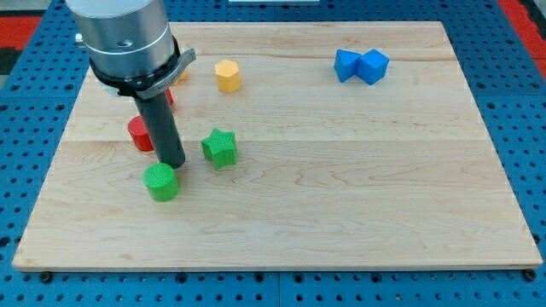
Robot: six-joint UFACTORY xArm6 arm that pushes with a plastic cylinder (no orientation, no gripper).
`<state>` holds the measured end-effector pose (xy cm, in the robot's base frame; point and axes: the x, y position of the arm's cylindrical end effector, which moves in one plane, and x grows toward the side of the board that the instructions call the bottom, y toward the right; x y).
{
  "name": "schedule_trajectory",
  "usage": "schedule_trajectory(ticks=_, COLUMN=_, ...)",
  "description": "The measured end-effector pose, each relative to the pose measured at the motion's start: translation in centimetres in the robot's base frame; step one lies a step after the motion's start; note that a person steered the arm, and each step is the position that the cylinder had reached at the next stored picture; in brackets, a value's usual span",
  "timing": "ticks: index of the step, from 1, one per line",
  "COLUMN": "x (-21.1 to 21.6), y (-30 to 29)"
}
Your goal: Place a green star on the right side of the green circle
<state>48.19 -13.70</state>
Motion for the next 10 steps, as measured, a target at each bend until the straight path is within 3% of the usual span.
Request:
schedule_trajectory(ticks=2, x=-6.8, y=4.6)
schedule_trajectory(ticks=3, x=-4.6, y=7.7)
schedule_trajectory(ticks=4, x=-1.2, y=7.9)
schedule_trajectory(ticks=5, x=-0.4, y=7.7)
schedule_trajectory(ticks=7, x=-0.3, y=0.7)
schedule_trajectory(ticks=8, x=-0.3, y=0.2)
schedule_trajectory(ticks=10, x=1.4, y=8.0)
